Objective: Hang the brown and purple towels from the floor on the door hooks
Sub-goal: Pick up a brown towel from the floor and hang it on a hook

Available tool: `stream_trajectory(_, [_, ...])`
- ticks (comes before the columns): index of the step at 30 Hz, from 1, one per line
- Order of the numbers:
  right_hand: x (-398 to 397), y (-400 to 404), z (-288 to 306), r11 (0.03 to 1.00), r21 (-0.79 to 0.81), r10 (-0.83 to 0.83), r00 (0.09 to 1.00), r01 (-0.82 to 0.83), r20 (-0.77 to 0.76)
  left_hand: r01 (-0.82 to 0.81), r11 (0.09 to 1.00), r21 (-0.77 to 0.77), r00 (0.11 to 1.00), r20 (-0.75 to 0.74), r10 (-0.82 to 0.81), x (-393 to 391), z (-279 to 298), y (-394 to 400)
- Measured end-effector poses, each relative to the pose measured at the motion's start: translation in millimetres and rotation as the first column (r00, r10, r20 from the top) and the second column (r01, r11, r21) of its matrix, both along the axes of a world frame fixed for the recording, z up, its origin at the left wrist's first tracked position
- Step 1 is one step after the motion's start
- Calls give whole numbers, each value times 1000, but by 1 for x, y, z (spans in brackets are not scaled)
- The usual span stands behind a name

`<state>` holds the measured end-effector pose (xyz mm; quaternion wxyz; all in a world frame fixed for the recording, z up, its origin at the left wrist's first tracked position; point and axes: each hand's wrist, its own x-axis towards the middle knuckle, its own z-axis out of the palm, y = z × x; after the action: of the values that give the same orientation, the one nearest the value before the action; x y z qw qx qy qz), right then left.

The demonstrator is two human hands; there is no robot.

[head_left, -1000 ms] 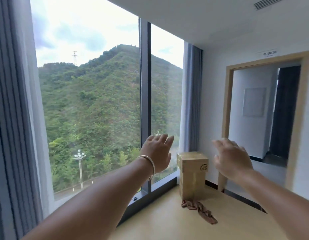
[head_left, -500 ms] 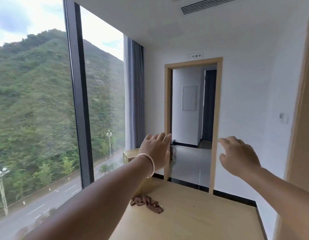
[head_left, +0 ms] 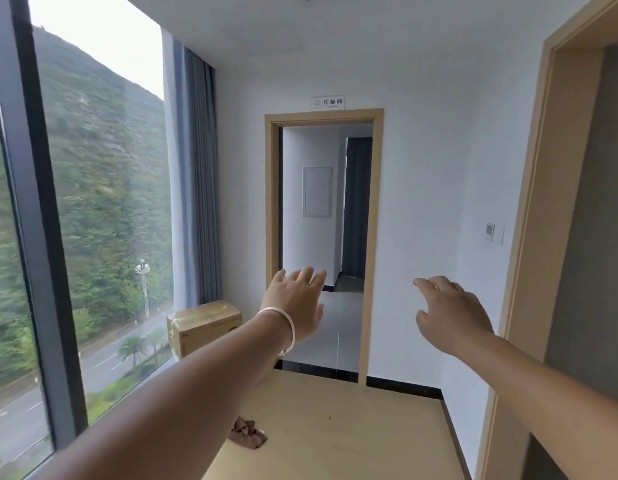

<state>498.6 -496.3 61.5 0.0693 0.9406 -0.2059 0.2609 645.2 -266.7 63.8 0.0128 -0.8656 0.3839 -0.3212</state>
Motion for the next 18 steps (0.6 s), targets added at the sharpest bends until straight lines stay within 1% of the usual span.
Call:
stream_trajectory(6, [71,-28,7,999,30,-37,999,37,0,20,1000,-12,1000,-1,-20,82,8,-32])
stream_trajectory(10, [117,-50,1,998,51,-46,999,46,-7,26,1000,-9,1000,-12,-26,134,5,-60])
stream_trajectory(18, [184,-115,-18,995,89,-49,998,52,-39,38,999,21,998,-56,-37,204,-9,-137])
